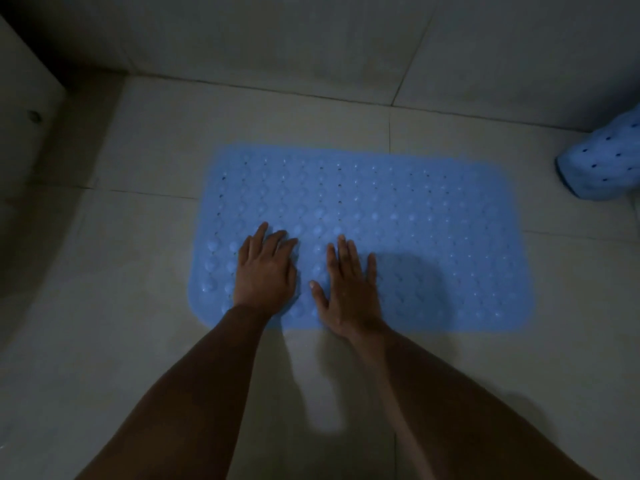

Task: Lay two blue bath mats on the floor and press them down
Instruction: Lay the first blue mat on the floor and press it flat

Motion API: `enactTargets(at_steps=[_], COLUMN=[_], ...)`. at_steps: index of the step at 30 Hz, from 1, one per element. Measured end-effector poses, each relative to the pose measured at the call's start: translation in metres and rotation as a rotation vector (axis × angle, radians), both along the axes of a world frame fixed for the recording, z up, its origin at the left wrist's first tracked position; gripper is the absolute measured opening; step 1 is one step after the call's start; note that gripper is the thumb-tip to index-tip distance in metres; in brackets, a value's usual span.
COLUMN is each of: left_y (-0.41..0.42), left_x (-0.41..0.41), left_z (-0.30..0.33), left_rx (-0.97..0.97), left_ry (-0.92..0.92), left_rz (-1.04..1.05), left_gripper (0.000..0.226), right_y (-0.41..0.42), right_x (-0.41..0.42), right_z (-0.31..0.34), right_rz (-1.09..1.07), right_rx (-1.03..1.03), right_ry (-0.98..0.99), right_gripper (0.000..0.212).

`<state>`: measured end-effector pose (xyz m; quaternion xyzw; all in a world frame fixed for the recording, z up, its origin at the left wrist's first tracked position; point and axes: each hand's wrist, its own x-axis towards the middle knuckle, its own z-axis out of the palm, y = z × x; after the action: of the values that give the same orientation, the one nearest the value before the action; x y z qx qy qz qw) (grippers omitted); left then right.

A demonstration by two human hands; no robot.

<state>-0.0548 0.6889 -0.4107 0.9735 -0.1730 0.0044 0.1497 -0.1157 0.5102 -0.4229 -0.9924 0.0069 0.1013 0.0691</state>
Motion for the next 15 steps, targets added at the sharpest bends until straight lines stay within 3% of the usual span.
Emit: enactTargets(at_steps=[4,6,9,15], left_y=[-0.009,-0.014,-0.029,-0.039], left_x=[0.0,-0.002,-0.012,-0.029], left_z=[0.013,0.017,0.009,-0.019], left_rx=[-0.029,-0.044,0.016,0.177], left_ry=[0.032,0.059,0.108,0.099], left_rz=[-0.012,-0.042,-0.147,-0.203], left_gripper=[0.05,0.049,0.051,0.069], right_y=[-0.005,-0.01,-0.027,-0.036], right_x=[0.018,0.036,0.068,0.073], right_z=[0.017,0.034,0.066,0.06], right_rz=[-0.024,-0.017,-0.032,0.025], right_rx=[0.024,0.04,0.078,0.11], right_ry=[0.153,0.172,0.123,-0.095], right_gripper=[0.081,0.068,0.033,0.019])
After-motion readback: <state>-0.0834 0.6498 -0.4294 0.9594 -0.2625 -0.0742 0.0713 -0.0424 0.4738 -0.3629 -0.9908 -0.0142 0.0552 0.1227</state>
